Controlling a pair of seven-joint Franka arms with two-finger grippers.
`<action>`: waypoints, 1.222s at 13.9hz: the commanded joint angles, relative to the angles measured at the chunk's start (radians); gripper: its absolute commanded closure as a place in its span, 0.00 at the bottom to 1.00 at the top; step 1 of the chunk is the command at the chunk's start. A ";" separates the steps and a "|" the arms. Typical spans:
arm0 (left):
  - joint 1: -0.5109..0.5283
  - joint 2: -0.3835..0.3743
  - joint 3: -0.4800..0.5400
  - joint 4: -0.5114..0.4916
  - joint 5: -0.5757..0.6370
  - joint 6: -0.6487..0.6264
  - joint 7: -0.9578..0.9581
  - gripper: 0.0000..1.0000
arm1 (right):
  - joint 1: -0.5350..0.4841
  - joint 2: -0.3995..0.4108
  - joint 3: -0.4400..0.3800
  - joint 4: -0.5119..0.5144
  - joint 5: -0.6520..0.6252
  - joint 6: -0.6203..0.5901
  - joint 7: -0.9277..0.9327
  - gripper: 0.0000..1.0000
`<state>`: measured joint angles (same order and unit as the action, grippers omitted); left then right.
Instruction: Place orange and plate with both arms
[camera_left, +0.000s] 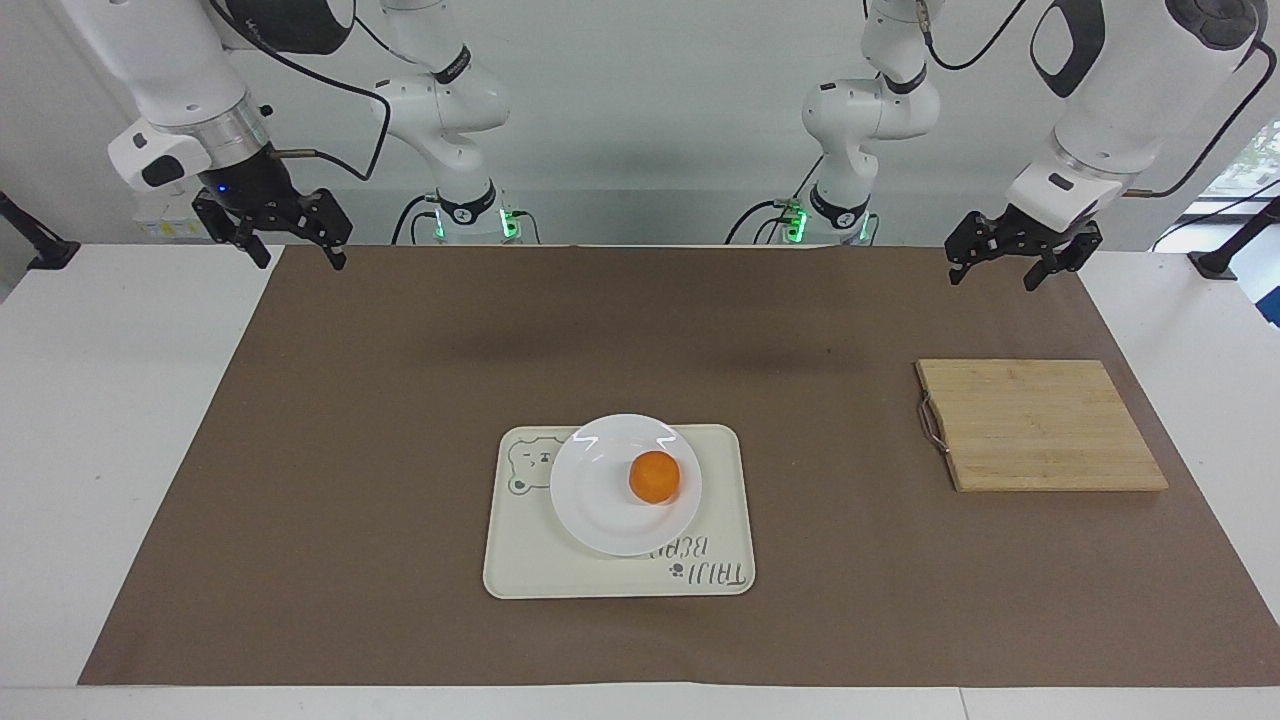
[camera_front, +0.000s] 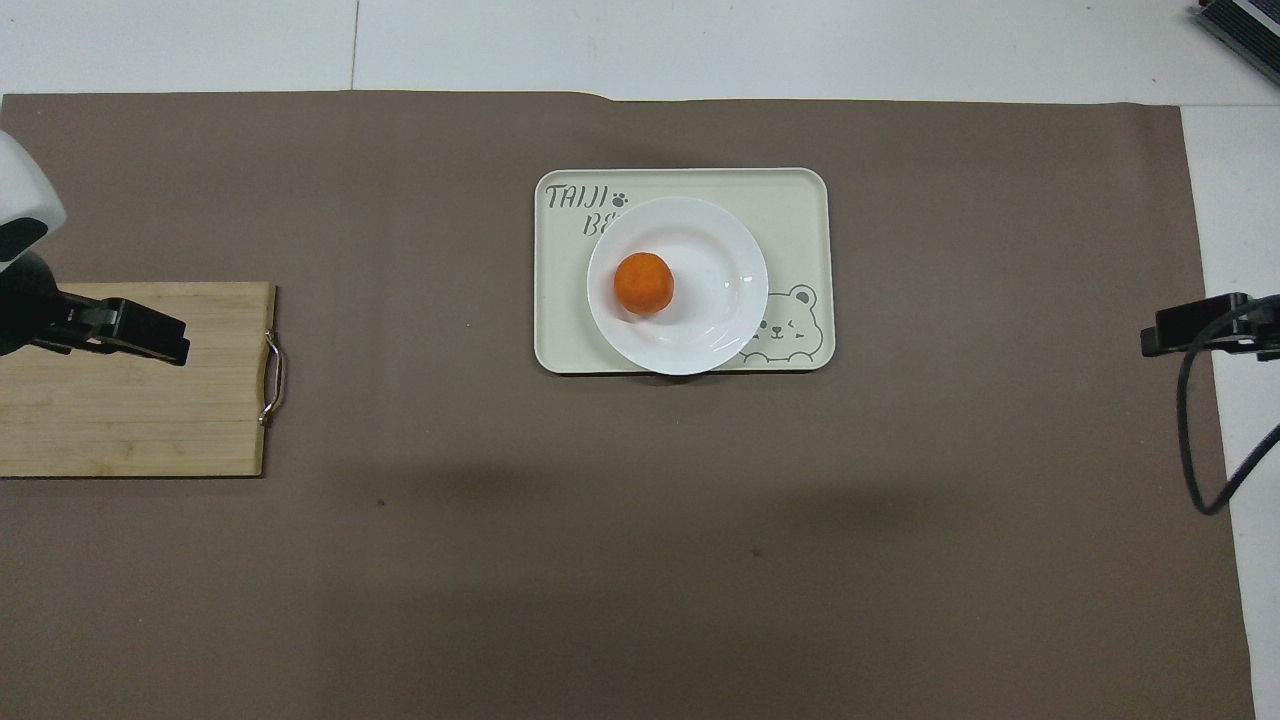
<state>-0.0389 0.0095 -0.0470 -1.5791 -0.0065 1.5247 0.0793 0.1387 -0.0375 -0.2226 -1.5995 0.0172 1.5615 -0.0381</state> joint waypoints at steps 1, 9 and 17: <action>0.005 0.003 -0.004 0.014 0.020 -0.015 0.004 0.00 | -0.011 -0.035 -0.004 -0.033 -0.025 -0.006 -0.060 0.00; 0.005 0.003 -0.004 0.014 0.020 -0.015 0.004 0.00 | 0.005 -0.036 0.009 0.032 -0.065 0.000 -0.051 0.00; 0.005 0.003 -0.004 0.014 0.020 -0.015 0.004 0.00 | 0.002 -0.047 0.011 0.001 -0.034 -0.020 -0.026 0.00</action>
<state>-0.0389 0.0095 -0.0470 -1.5791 -0.0065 1.5247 0.0793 0.1432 -0.0649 -0.2150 -1.5795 -0.0286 1.5461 -0.0743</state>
